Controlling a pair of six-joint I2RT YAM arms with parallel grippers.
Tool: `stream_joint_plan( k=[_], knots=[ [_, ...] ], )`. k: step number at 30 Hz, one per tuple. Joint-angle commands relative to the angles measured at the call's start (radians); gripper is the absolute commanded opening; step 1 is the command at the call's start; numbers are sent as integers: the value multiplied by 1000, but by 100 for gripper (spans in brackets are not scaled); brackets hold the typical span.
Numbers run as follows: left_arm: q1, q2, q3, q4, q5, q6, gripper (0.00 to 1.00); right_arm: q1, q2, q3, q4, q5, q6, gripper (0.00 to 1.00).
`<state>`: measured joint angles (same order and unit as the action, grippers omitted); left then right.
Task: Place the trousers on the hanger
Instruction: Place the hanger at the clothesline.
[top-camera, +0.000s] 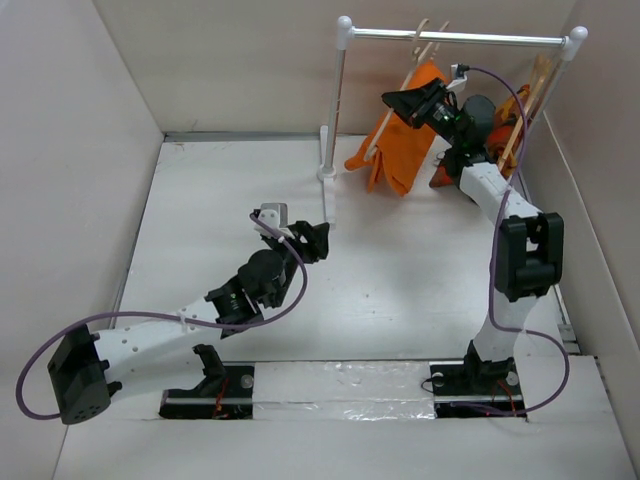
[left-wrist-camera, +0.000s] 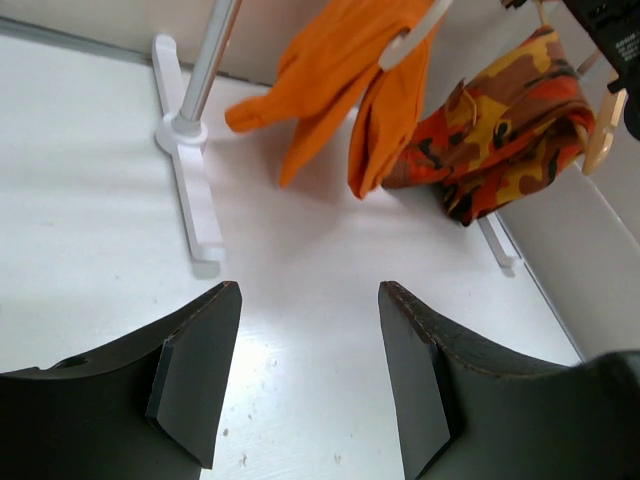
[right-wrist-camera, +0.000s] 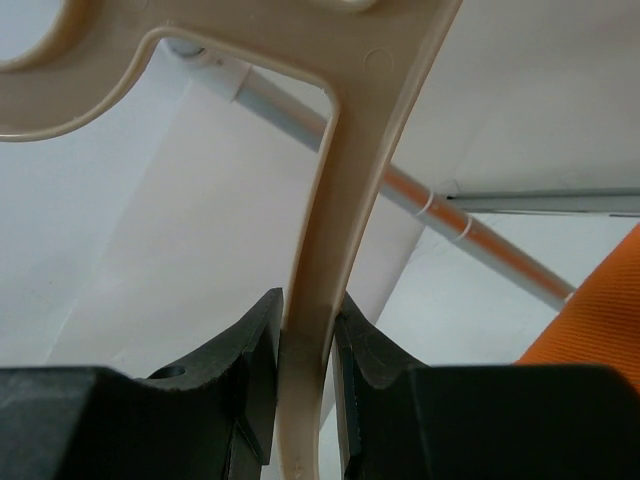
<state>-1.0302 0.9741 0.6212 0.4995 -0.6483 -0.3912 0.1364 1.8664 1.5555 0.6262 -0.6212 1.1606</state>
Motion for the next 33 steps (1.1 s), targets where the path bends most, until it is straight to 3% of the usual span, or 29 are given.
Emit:
stream_joint_plan(
  k=[1, 17, 20, 21, 23, 24, 27, 28, 33],
  knots=[
    [4, -3, -18, -6, 29, -75, 54, -12, -15, 126, 167, -29, -6, 7],
    [4, 15, -26, -4, 45, -95, 54, -73, 96, 132, 260, -46, 90, 9],
    [4, 26, -18, -7, 36, -94, 54, -73, 88, 89, 273, -49, 73, 28],
    [4, 28, -18, -3, 38, -94, 54, -73, 82, 71, 299, -49, 76, 42],
    [4, 34, -15, 2, 38, -90, 54, -86, 74, 16, 322, -49, 82, 52],
    [4, 37, -12, -1, 35, -81, 54, -86, 65, 3, 339, -49, 85, 64],
    [4, 43, -3, -6, 27, -77, 54, -104, 56, -44, 371, -54, 80, 83],
    [4, 43, -6, 0, 29, -75, 54, -104, 42, -60, 377, -52, 76, 100],
    [4, 58, 3, 7, 24, -64, 54, -113, -29, -147, 310, 0, -43, 100]
  ],
)
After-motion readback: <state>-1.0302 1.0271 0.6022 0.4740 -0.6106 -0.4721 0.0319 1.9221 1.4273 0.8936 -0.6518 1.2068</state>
